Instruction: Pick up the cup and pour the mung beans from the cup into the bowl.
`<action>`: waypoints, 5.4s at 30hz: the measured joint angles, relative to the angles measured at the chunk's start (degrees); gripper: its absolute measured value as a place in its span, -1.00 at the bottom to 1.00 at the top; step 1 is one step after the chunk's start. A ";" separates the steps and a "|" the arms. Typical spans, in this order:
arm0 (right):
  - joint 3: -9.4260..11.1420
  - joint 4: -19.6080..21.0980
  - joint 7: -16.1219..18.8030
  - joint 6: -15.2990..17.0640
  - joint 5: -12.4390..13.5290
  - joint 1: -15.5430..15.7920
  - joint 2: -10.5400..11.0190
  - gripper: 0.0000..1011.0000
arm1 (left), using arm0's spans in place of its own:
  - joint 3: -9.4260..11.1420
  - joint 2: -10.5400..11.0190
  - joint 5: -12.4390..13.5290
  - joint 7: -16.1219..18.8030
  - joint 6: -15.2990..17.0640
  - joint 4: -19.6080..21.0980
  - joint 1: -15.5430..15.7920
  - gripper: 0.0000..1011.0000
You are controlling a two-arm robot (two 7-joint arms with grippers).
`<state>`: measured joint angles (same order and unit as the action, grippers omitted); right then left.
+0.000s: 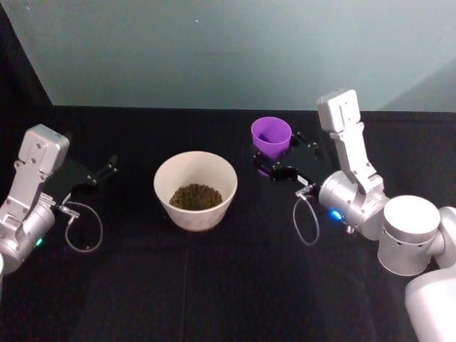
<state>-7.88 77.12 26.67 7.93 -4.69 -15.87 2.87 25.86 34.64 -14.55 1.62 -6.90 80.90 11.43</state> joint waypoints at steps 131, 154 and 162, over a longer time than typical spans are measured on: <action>-2.33 -4.91 -11.49 -11.61 10.35 3.50 10.45 0.98 | 0.00 0.00 0.00 0.00 0.00 0.00 0.00 0.98; -2.22 -4.87 -11.46 -11.64 10.54 3.57 10.41 0.98 | 0.00 0.00 0.00 0.00 0.00 0.00 0.00 0.98; -2.22 -4.86 -11.46 -11.67 10.58 3.57 10.41 0.98 | 0.00 0.00 0.00 0.00 0.00 0.00 0.00 0.98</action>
<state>-10.10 72.26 15.21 -3.75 5.90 -12.30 13.29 25.86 34.64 -14.55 1.62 -6.90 80.90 11.43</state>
